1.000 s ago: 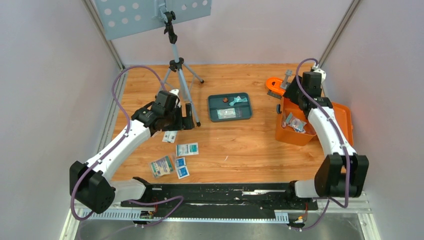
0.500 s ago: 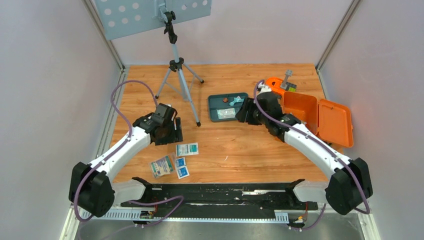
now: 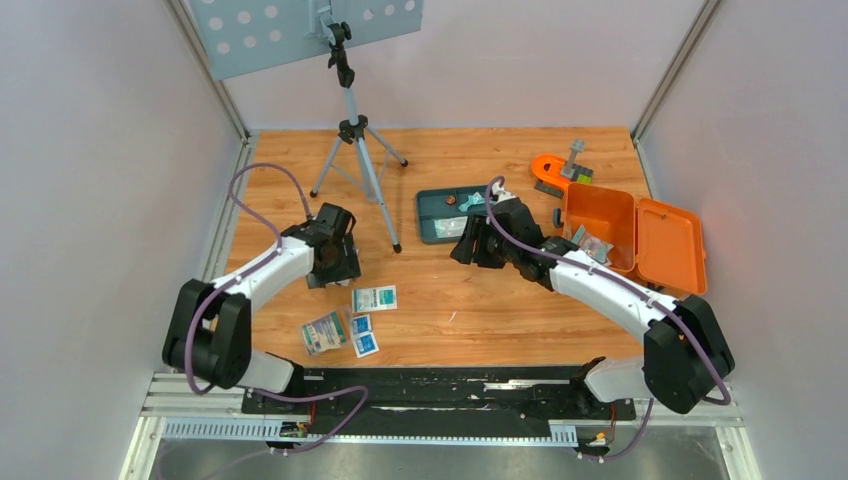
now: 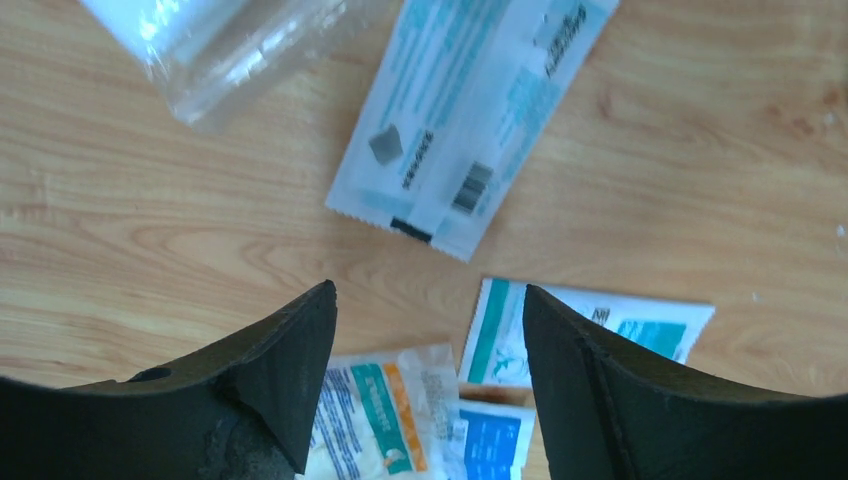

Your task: Organize the medicine kit

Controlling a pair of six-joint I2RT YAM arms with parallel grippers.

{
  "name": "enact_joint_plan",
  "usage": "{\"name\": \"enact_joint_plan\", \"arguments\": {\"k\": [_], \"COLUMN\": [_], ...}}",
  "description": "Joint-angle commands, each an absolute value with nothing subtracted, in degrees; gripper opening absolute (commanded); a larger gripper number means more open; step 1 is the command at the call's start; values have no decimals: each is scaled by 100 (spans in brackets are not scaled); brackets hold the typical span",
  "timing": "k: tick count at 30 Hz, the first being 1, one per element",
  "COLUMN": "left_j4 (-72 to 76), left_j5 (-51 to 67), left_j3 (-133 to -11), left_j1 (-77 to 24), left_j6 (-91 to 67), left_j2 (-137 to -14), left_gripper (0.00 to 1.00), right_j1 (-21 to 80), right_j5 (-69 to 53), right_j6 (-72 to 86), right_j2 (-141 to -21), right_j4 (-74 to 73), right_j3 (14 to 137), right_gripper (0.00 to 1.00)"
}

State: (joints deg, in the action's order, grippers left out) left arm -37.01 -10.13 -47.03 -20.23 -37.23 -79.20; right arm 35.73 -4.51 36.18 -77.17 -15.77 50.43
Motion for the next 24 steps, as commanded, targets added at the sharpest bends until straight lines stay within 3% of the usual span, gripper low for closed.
{"name": "enact_joint_plan", "arguments": {"k": [1,10,15,24], "left_j4": [-3339,-2636,-2106,-2026], "left_j5": [-1817,-1790,-828,-520], "left_j3": [-5334,-5709,-5596,-5596], "left_j1": [-1995,-1846,-1520,-1494], "left_j6": [-3610,-3476,-3516,-3612], "left_j2": [-8635,-9233,-9501,-9838], "left_gripper": [78,88,88,85], "right_j1": [3601,3612,3612,3606], "right_j5": [-491,-527,-522,-475], "right_j6": [3700,3709,3700,3691], "right_j2": [-7779,-7731,-7720,-7681], "right_j4": [-1274,-1284,-1283,-1327], "right_j3": [5137,4996,4965,4966], "right_gripper": [53,52,52,52]}}
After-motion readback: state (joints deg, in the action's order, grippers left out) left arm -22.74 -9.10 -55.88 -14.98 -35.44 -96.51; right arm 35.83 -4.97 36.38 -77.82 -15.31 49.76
